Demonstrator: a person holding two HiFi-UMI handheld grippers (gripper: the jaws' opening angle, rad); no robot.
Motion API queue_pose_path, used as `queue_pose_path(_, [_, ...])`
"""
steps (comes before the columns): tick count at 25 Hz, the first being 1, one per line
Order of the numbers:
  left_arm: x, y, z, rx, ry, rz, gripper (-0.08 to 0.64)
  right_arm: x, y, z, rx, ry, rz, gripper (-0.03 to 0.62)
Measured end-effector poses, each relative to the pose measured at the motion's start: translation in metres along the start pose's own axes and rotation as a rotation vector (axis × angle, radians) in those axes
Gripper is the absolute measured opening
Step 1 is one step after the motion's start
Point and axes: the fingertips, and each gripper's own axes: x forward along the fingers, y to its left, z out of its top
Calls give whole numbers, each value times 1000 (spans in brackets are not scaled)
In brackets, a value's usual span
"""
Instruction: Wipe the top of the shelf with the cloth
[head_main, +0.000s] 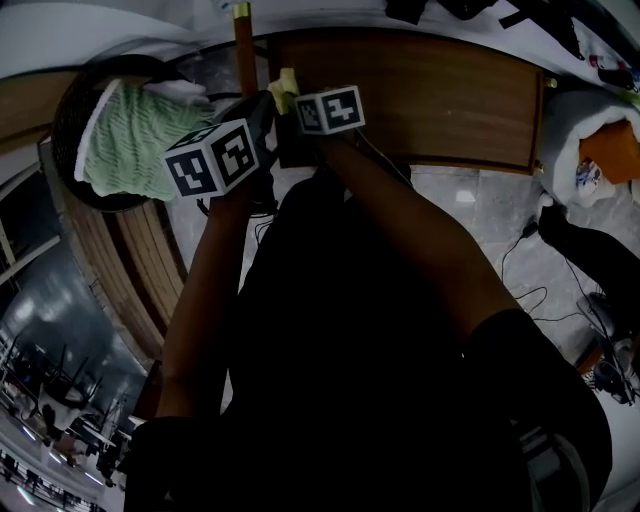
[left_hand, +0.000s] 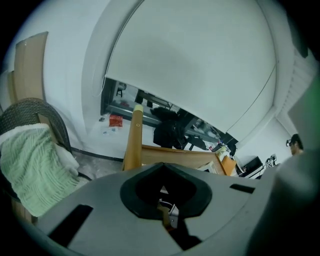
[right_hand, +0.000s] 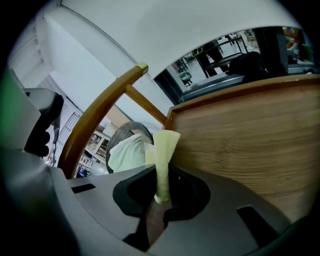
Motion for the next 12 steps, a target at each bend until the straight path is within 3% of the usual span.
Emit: queue_pose_path(12, [34,-22,-23,2,60,6,11,-22,-36,-2,-47,28,-74,48])
